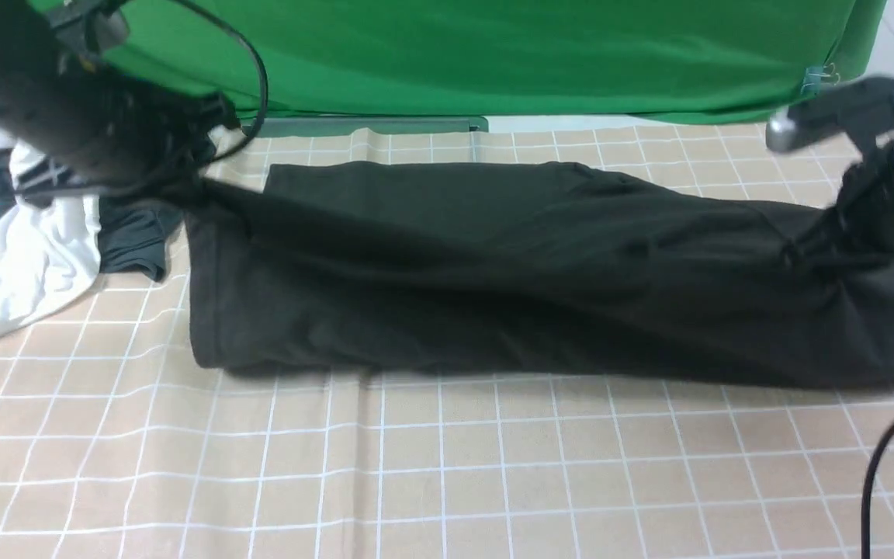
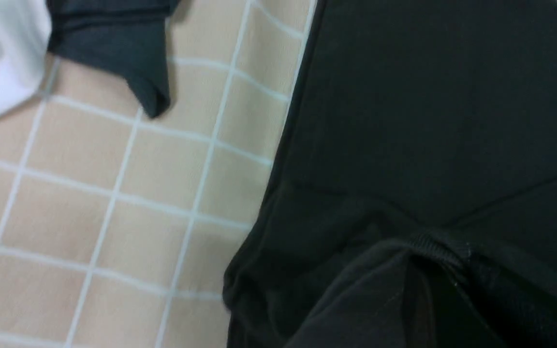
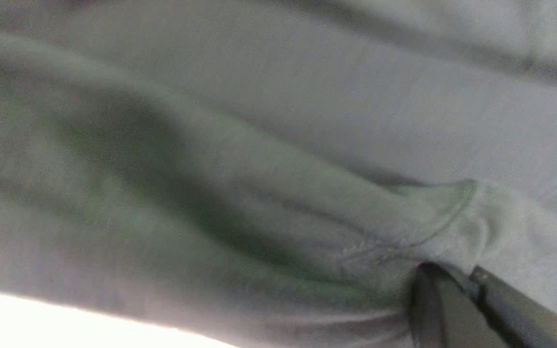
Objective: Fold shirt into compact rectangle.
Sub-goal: 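Fold the black garment in half by bringing its near edge over to the far edge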
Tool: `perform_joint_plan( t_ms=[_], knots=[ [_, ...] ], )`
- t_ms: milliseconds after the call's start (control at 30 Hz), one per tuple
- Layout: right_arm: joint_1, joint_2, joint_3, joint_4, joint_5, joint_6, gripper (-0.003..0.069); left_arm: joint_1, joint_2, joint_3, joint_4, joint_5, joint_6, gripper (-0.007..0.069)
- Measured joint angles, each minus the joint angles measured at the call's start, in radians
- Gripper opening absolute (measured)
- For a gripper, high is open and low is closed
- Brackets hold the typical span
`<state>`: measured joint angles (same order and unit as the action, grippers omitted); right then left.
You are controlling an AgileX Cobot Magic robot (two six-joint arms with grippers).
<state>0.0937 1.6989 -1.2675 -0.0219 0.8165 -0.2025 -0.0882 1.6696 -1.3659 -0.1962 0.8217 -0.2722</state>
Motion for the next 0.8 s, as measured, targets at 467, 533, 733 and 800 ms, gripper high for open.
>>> perform_joint_plan(
  t_ms=[467,533,733,800],
  knots=[
    [-0.058,0.389,-0.556,0.009,0.118,-0.011,0.0045,0.067,0.393,-0.457,-0.108,0.058,0.035,0.002],
    [-0.058,0.445,-0.614,0.009,0.12,-0.011,0.0045,0.068,0.441,-0.512,-0.109,0.058,0.021,0.002],
    [-0.058,0.532,-0.67,0.011,0.068,-0.011,0.0045,0.072,0.529,-0.563,-0.11,0.022,0.001,0.002],
    [-0.058,0.55,-0.67,0.011,0.035,-0.011,0.0054,0.072,0.548,-0.564,-0.111,-0.013,-0.002,0.0025]
  ],
)
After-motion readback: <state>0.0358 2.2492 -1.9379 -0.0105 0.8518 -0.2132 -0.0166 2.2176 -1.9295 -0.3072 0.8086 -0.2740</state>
